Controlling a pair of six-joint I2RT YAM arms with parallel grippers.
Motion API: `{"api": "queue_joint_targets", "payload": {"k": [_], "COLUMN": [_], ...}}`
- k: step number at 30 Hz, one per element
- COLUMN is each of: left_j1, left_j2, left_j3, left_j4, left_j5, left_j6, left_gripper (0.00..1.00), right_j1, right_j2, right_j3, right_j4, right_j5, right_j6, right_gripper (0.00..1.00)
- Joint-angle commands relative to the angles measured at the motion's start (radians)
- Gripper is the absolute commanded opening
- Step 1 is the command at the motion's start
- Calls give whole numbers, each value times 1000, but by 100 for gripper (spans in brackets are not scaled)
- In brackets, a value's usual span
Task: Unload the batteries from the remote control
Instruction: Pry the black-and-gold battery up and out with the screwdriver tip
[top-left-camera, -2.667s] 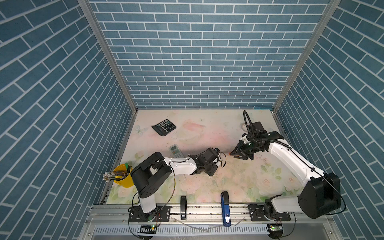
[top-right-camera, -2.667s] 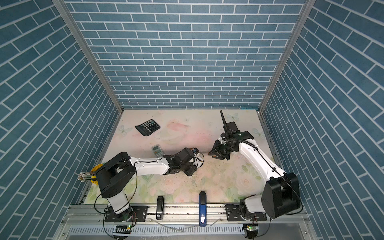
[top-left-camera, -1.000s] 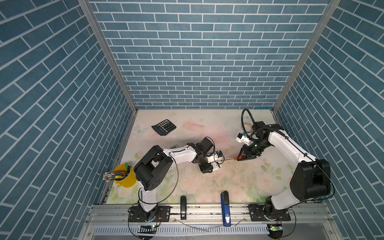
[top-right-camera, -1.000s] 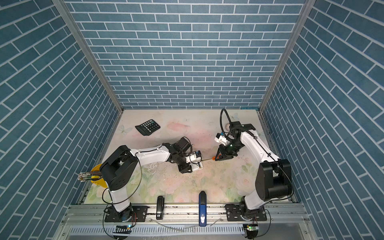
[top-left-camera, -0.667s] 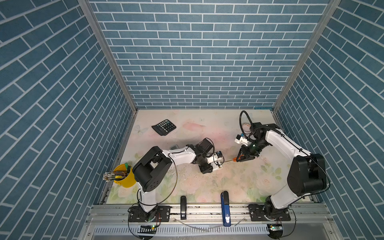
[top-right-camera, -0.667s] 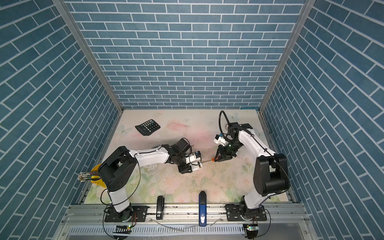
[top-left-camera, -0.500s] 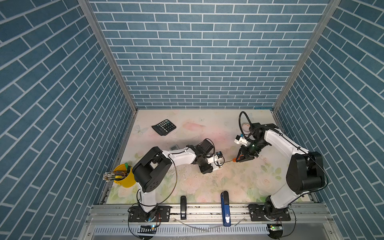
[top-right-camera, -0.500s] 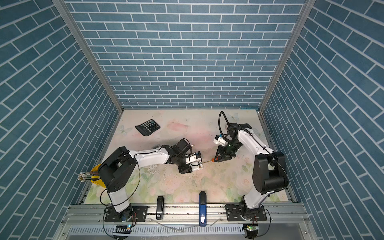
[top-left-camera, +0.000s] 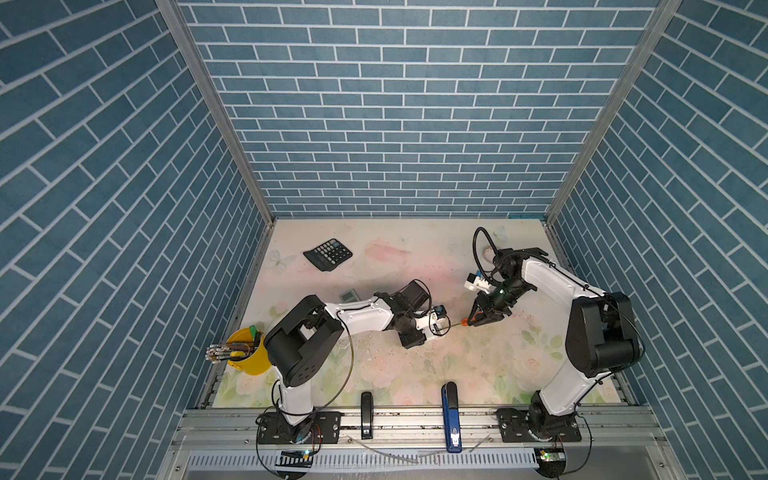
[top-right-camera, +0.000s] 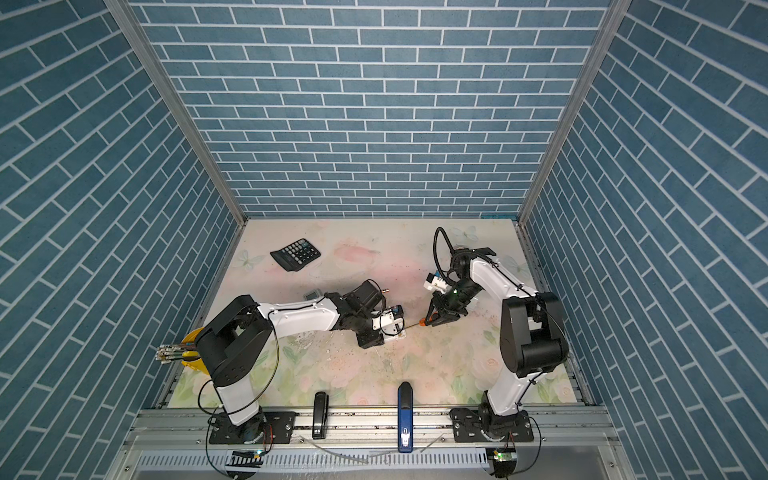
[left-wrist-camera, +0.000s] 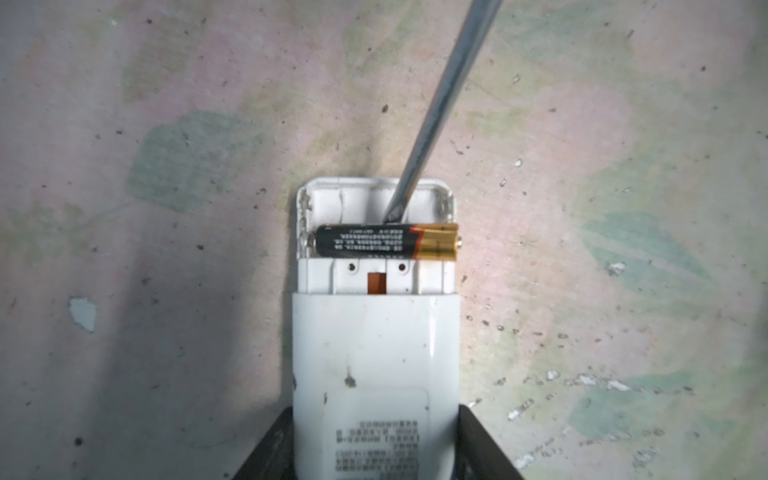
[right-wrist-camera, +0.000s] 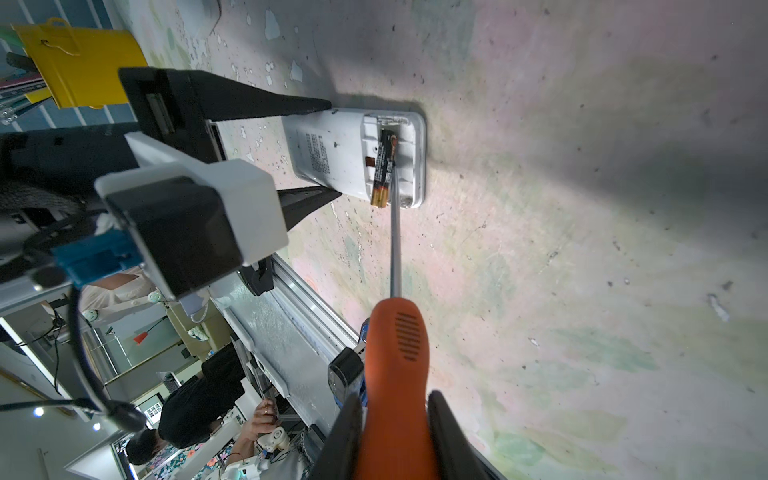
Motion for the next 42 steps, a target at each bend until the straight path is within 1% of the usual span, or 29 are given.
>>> {"api": "queue_joint_targets", "payload": {"k": [1, 7, 11, 18, 25, 31, 36, 40, 42], "left_j1": [6, 6, 5, -7, -19, -32, -33, -33, -33], "left_j2": [8, 23, 15, 1, 2, 6, 7, 4, 0], "left_j3": [7, 28, 15, 0, -1, -1, -3, -3, -8], "left_j4": [-17, -28, -19, -16, -9, -8, -3, -10, -11], "left_j5": [-70, -72, -69, -63, -60, -60, -60, -68, -69], "left_j6": [25, 21, 4, -10, -25, -32, -42, -53, -64], "left_gripper": [14, 14, 14, 14, 14, 14, 14, 14, 18], "right_j1": [14, 18, 17, 15, 15, 15, 15, 5, -11], "right_j2": [13, 23, 1, -36, -54, -74, -83, -105, -120], "right_j3": [-10, -9, -9, -6, 36, 56, 56, 42, 27], "right_j4": [-6, -2, 26, 127, 116, 123, 114, 124, 146], "right_j5": [-50, -50, -39, -105, -85, -117, -102, -37, -7], "right_j6": [-73, -71, -39, 25, 25, 25, 25, 57, 88], "right_gripper": [0, 0, 0, 0, 0, 0, 0, 0, 0]}}
